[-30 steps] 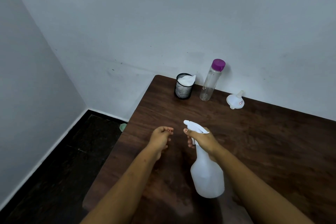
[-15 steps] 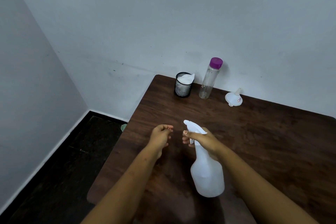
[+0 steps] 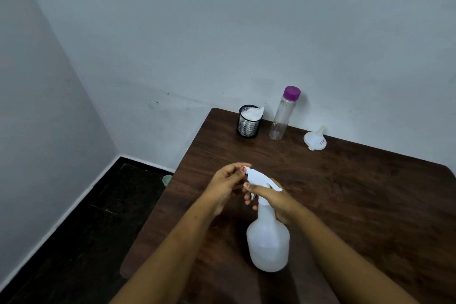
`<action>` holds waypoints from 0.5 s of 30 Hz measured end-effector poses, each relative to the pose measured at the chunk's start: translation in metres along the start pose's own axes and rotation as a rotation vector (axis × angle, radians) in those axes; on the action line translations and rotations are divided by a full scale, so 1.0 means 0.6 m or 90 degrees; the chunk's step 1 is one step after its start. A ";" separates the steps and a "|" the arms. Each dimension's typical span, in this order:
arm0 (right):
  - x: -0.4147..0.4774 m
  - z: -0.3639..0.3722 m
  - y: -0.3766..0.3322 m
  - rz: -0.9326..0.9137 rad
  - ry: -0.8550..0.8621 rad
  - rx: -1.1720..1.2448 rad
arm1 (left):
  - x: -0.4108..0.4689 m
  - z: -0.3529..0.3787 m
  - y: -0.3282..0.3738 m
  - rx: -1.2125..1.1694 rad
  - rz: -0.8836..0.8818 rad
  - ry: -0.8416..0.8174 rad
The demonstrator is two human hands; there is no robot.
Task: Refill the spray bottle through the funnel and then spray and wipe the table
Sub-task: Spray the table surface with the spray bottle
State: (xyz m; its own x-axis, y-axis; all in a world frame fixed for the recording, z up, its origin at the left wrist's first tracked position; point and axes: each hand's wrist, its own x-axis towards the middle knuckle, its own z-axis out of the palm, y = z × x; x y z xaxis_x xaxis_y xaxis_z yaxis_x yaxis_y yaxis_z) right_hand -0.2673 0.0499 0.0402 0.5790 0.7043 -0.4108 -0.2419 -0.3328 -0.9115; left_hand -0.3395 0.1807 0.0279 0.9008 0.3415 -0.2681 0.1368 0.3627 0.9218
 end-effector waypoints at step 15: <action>0.009 0.009 -0.021 -0.096 -0.008 -0.125 | 0.024 0.011 0.050 0.290 0.044 0.049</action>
State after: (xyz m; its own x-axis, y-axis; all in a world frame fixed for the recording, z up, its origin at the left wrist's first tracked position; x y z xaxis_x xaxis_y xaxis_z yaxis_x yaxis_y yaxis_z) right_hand -0.2657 0.0612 0.0494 0.5866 0.7628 -0.2721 0.0033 -0.3382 -0.9411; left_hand -0.3196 0.1907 0.0538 0.8832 0.4211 -0.2065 0.2605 -0.0742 0.9626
